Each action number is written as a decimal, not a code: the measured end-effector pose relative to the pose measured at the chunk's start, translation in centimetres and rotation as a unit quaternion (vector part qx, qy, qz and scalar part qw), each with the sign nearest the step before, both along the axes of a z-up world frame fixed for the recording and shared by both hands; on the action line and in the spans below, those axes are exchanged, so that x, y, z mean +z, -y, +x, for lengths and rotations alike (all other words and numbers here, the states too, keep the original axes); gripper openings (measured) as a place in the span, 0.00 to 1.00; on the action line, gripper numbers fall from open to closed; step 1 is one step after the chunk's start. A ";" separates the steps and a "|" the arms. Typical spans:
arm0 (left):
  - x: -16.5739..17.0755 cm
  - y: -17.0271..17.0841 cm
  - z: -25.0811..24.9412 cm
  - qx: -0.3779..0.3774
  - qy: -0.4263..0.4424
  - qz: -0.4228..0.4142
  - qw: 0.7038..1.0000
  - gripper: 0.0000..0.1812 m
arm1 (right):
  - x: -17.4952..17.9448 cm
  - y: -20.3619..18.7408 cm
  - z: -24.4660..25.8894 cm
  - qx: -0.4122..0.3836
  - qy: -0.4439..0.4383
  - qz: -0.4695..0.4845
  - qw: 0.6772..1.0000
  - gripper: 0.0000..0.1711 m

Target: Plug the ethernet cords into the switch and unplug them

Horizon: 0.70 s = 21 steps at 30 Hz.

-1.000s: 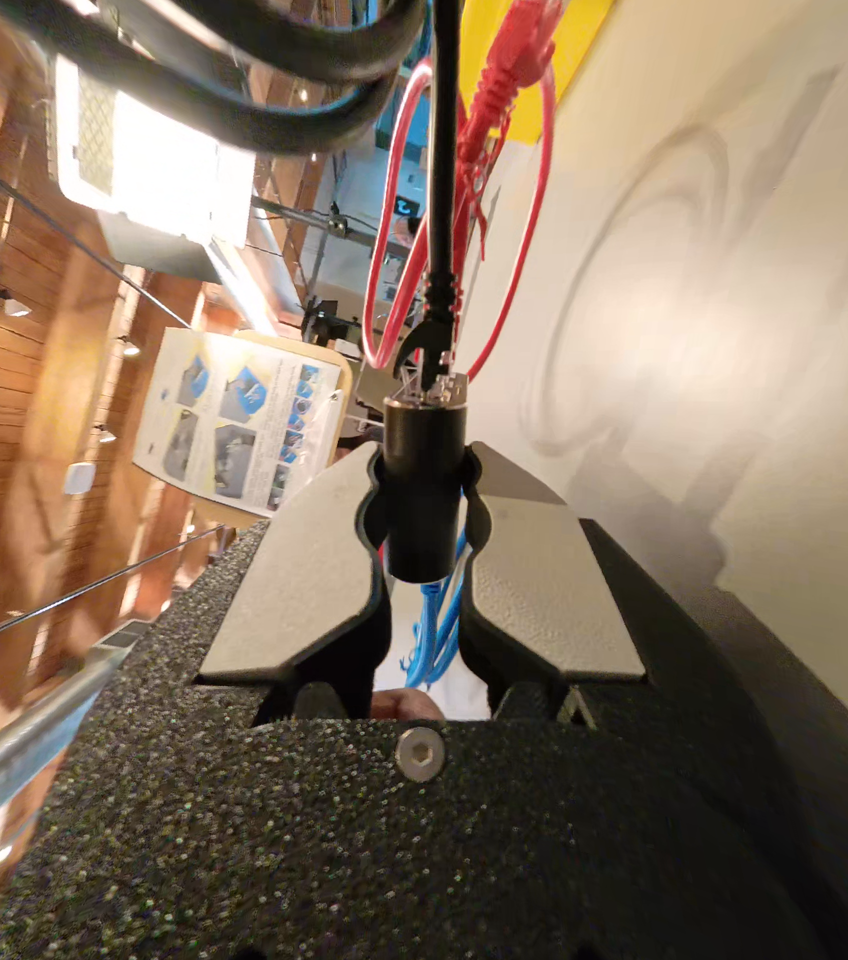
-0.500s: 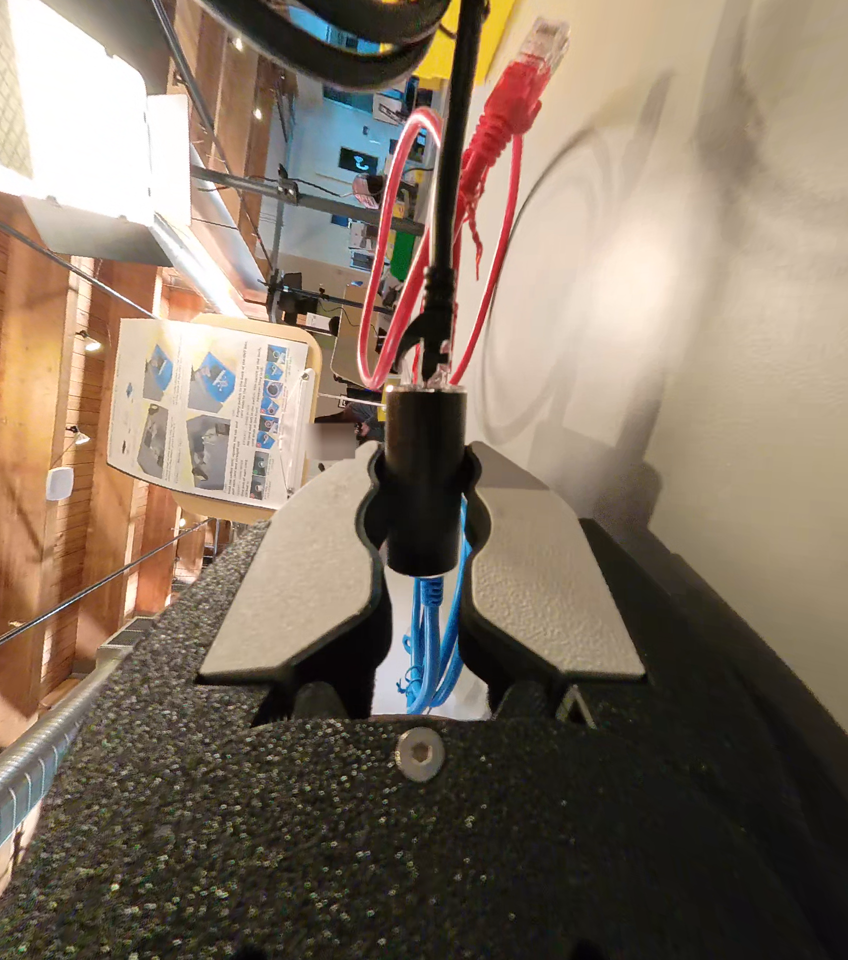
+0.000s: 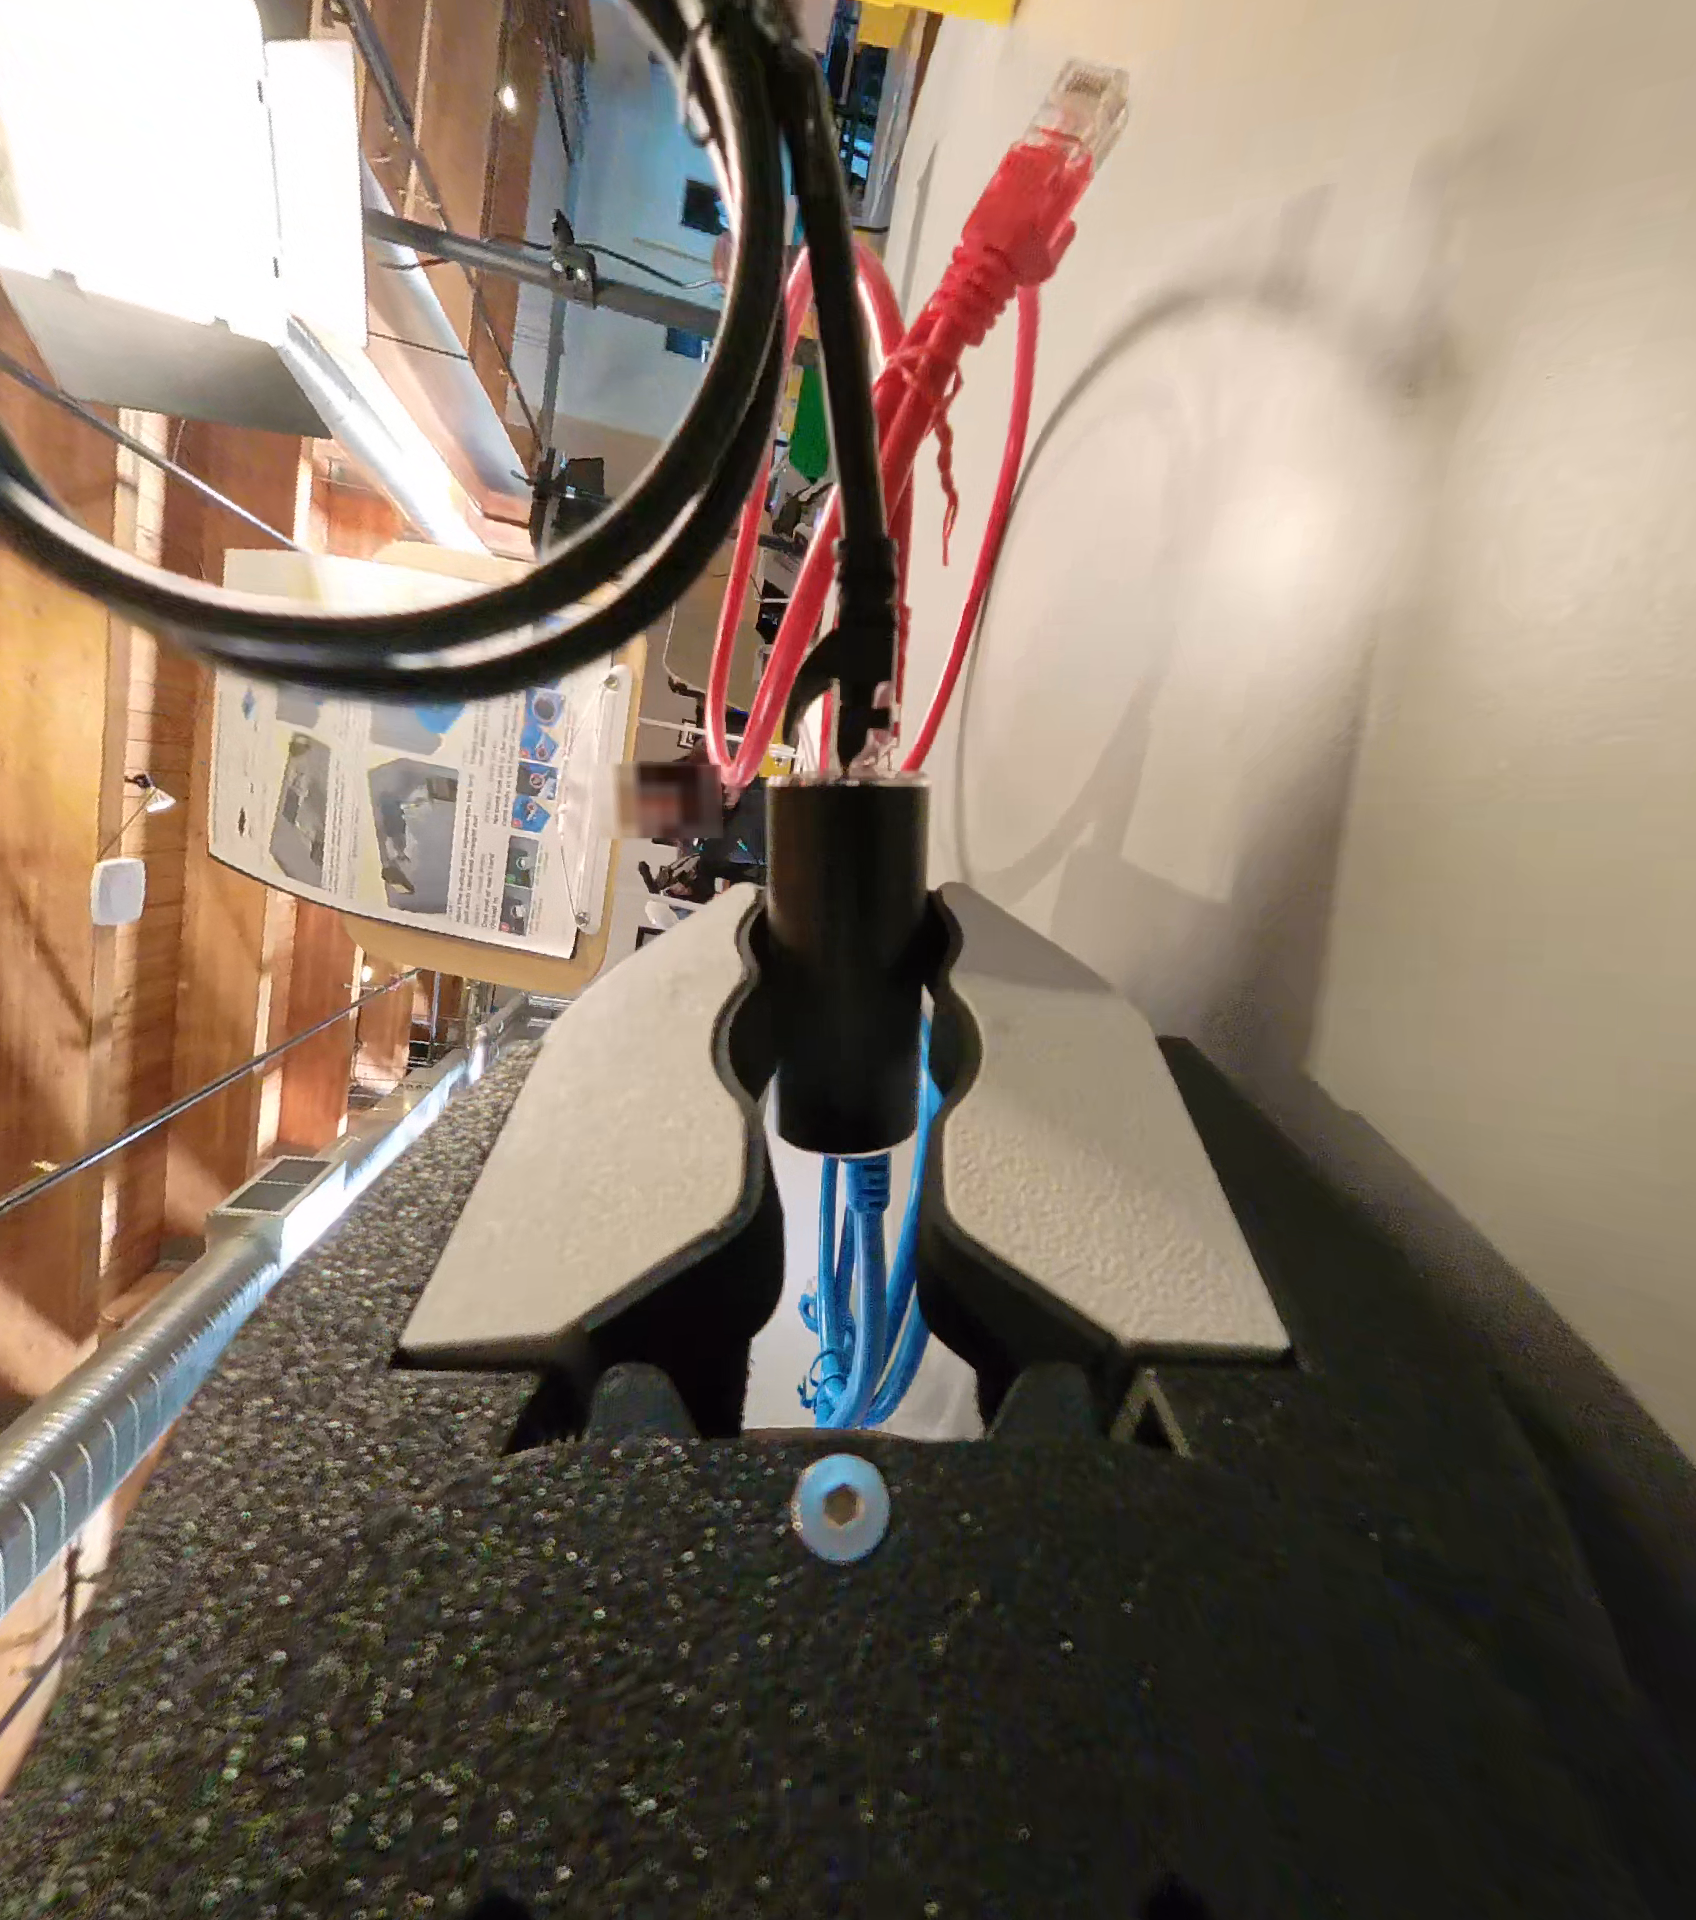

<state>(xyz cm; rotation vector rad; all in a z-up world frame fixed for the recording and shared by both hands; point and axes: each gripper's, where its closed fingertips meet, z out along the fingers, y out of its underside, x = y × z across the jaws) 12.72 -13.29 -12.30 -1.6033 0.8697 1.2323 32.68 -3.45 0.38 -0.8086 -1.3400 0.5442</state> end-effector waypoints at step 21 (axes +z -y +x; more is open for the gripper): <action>-0.6 0.0 0.3 -0.014 0.041 -0.016 0.999 0.15 | -12.3 11.0 -15.6 0.016 0.167 0.217 0.962 0.19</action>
